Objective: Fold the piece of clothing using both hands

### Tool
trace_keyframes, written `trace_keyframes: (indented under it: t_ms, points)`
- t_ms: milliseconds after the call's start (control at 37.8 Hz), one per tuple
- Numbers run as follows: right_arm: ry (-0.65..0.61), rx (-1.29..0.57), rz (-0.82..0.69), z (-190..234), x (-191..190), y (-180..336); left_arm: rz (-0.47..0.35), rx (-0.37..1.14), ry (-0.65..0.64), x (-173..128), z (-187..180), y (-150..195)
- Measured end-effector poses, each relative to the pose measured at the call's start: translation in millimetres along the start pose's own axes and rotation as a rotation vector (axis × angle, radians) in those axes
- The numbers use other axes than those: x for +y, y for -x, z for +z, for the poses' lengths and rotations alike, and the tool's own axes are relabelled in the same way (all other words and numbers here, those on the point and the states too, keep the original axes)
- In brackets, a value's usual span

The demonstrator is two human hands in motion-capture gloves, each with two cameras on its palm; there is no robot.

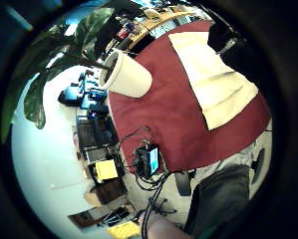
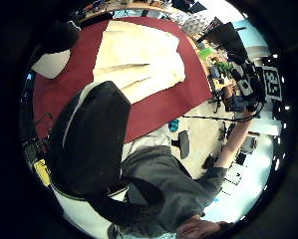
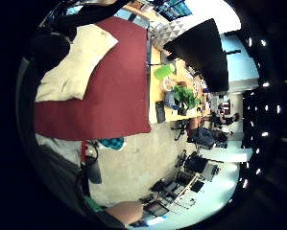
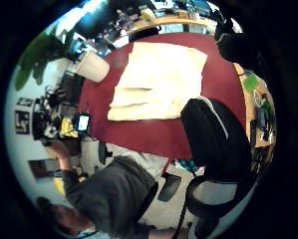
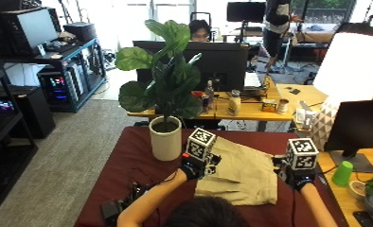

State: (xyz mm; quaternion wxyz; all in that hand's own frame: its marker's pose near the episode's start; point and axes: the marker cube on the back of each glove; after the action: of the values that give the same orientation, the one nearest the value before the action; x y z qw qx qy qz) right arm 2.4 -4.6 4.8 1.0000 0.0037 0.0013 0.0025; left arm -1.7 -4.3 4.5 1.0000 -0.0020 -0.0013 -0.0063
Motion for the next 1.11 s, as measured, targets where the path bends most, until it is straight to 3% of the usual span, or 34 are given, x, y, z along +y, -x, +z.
trace_keyframes:
  t_ms: [397, 635, 794, 900, 980, 1033, 1112]
  points:
    - [0.035, 0.000, 0.006, 31.7, -26.4, -2.4, -0.038, 0.037, 0.061, -5.0, 24.3, 15.7]
    - [0.179, -0.020, 0.005, 54.6, -28.2, 6.8, -0.019, 0.128, 0.108, -15.1, 62.0, 19.3]
    - [0.352, -0.017, -0.009, 140.6, -26.6, 7.6, 0.076, 0.215, 0.323, -15.6, 151.0, -3.1]
    - [0.396, -0.034, 0.029, 198.9, -33.0, 6.2, 0.059, 0.289, 0.533, 25.2, 162.3, -31.7]
    - [0.379, -0.068, 0.065, 228.5, -38.3, 6.9, 0.055, 0.226, 0.450, 29.3, 177.5, -32.6]
    - [0.326, -0.117, 0.090, 243.1, -41.9, 9.3, 0.008, 0.213, 0.383, 27.3, 183.6, -29.8]
    - [0.205, -0.181, 0.121, 257.2, -49.3, 11.4, 0.024, 0.222, 0.188, 18.8, 186.2, -30.0]
